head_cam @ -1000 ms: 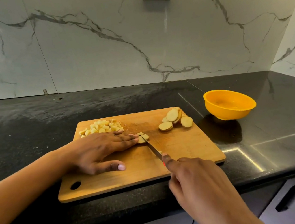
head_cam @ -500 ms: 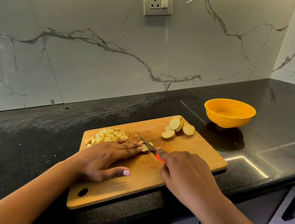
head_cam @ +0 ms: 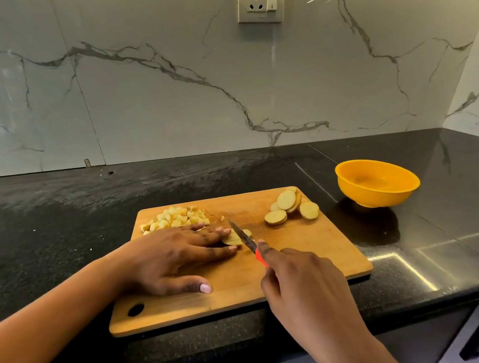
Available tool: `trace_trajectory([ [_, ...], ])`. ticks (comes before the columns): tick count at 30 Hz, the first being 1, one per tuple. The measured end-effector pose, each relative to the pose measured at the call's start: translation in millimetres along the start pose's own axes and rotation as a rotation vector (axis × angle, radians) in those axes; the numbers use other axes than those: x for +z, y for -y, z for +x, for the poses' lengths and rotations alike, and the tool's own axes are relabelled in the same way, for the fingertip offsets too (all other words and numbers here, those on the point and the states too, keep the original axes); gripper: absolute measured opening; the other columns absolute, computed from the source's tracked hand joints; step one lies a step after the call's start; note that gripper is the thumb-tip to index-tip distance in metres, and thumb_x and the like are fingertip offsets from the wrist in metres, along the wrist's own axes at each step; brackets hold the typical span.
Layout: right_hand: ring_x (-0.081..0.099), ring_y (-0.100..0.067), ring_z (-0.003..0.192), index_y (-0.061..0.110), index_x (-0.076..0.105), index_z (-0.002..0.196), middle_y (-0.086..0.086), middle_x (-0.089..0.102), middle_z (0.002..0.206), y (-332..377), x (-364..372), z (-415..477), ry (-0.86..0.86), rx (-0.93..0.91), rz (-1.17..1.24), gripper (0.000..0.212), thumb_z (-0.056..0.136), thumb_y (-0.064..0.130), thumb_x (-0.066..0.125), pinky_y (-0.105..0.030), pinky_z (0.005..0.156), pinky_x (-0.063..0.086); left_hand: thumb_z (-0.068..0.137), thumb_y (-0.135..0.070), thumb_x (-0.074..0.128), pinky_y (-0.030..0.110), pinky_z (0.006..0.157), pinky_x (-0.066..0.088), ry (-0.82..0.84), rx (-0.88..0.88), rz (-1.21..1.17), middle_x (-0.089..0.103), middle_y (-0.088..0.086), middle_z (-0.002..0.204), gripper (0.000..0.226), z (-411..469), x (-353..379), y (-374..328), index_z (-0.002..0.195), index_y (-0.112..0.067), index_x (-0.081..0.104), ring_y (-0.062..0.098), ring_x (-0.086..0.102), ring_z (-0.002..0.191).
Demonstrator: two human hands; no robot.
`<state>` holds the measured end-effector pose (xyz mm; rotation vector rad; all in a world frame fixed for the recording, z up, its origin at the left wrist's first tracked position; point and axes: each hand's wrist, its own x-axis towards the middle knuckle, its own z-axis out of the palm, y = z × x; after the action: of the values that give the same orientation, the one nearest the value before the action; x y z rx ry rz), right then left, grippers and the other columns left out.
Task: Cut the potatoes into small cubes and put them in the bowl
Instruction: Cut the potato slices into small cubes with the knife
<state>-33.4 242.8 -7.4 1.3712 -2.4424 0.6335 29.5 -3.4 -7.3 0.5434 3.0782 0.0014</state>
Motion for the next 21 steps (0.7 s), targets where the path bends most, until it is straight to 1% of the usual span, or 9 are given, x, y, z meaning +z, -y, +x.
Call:
trace_trajectory([
  [2, 0.055, -0.009, 0.087, 0.030, 0.025, 0.149, 0.012, 0.058, 0.108, 0.2, 0.3, -0.4, -0.005, -0.001, -0.002, 0.049, 0.101, 0.034, 0.033, -0.020, 0.070, 0.043, 0.087, -0.076, 0.014, 0.028, 0.117, -0.002, 0.020, -0.006, 0.022, 0.002, -0.017, 0.155, 0.060, 0.9, 0.0, 0.4, 0.141, -0.057, -0.006, -0.004, -0.002, 0.142],
  [4, 0.055, -0.009, 0.086, 0.030, 0.024, 0.149, 0.012, 0.058, 0.108, 1.9, 0.0, -0.9, -0.014, -0.004, 0.003, 0.049, 0.101, 0.034, 0.033, -0.018, 0.067, 0.040, 0.088, -0.075, 0.015, 0.027, 0.116, -0.003, 0.012, -0.005, 0.035, 0.004, -0.016, 0.155, 0.061, 0.3, 0.0, -0.4, 0.142, -0.055, -0.007, -0.005, -0.002, 0.142],
  [9, 0.050, -0.008, 0.082, 0.030, 0.023, 0.149, 0.010, 0.057, 0.110, 7.5, 2.0, -3.1, -0.012, -0.010, 0.011, 0.049, 0.101, 0.034, 0.032, -0.018, 0.060, 0.031, 0.089, -0.072, 0.022, 0.029, 0.116, -0.003, -0.048, -0.003, 0.034, 0.011, -0.011, 0.155, 0.072, -5.1, -0.4, -0.9, 0.148, -0.032, 0.013, -0.003, 0.001, 0.142],
  [12, 0.050, -0.008, 0.082, 0.029, 0.023, 0.149, 0.008, 0.058, 0.109, 7.8, 3.8, -5.4, -0.008, -0.014, 0.008, 0.050, 0.101, 0.034, 0.033, -0.018, 0.058, 0.028, 0.087, -0.075, 0.017, 0.025, 0.116, -0.003, 0.014, -0.032, 0.048, 0.009, -0.013, 0.155, 0.075, -4.0, -0.9, -0.3, 0.148, -0.031, 0.009, -0.004, 0.002, 0.142],
  [15, 0.053, -0.010, 0.087, 0.027, 0.018, 0.150, 0.007, 0.056, 0.114, 9.2, 4.8, -6.0, 0.030, -0.009, -0.041, 0.051, 0.102, 0.033, 0.031, -0.020, 0.063, 0.034, 0.084, -0.078, 0.013, 0.022, 0.116, -0.004, 0.059, -0.050, 0.041, 0.007, -0.015, 0.155, 0.078, -2.0, -2.8, -0.7, 0.147, -0.033, 0.007, -0.005, 0.001, 0.142],
  [16, 0.051, -0.011, 0.086, 0.026, 0.016, 0.151, 0.006, 0.056, 0.115, 9.9, 6.6, -4.8, 0.051, -0.011, -0.061, 0.052, 0.102, 0.031, 0.032, -0.021, 0.062, 0.034, 0.083, -0.078, 0.013, 0.021, 0.116, -0.004, 0.061, -0.052, 0.037, 0.007, -0.016, 0.155, 0.078, -1.9, -3.2, -0.9, 0.147, -0.033, 0.006, -0.005, 0.001, 0.142],
  [18, 0.050, -0.014, 0.083, 0.021, 0.013, 0.151, 0.002, 0.055, 0.115, 12.9, 12.9, 1.2, 0.106, -0.012, -0.113, 0.054, 0.102, 0.026, 0.035, -0.020, 0.053, 0.028, 0.083, -0.079, 0.013, 0.019, 0.115, -0.005, 0.057, -0.049, 0.025, 0.009, -0.017, 0.154, 0.079, -1.7, -3.6, -1.5, 0.147, -0.033, 0.007, -0.007, 0.001, 0.141],
  [19, 0.052, -0.015, 0.086, 0.018, 0.012, 0.151, 0.000, 0.055, 0.115, 14.6, 16.8, 5.7, 0.135, -0.012, -0.138, 0.055, 0.102, 0.022, 0.037, -0.020, 0.050, 0.024, 0.083, -0.079, 0.014, 0.018, 0.114, -0.006, 0.051, -0.046, 0.019, 0.010, -0.016, 0.154, 0.079, -1.6, -3.8, -1.9, 0.147, -0.032, 0.008, -0.008, 0.001, 0.141],
  [21, 0.056, -0.017, 0.093, 0.015, 0.013, 0.151, -0.001, 0.056, 0.115, 16.7, 22.2, 13.9, 0.167, -0.011, -0.164, 0.056, 0.101, 0.018, 0.039, -0.022, 0.050, 0.025, 0.083, -0.079, 0.014, 0.018, 0.114, -0.006, 0.043, -0.047, 0.017, 0.011, -0.016, 0.154, 0.079, -1.2, -4.2, -2.8, 0.147, -0.032, 0.008, -0.006, 0.004, 0.141],
])
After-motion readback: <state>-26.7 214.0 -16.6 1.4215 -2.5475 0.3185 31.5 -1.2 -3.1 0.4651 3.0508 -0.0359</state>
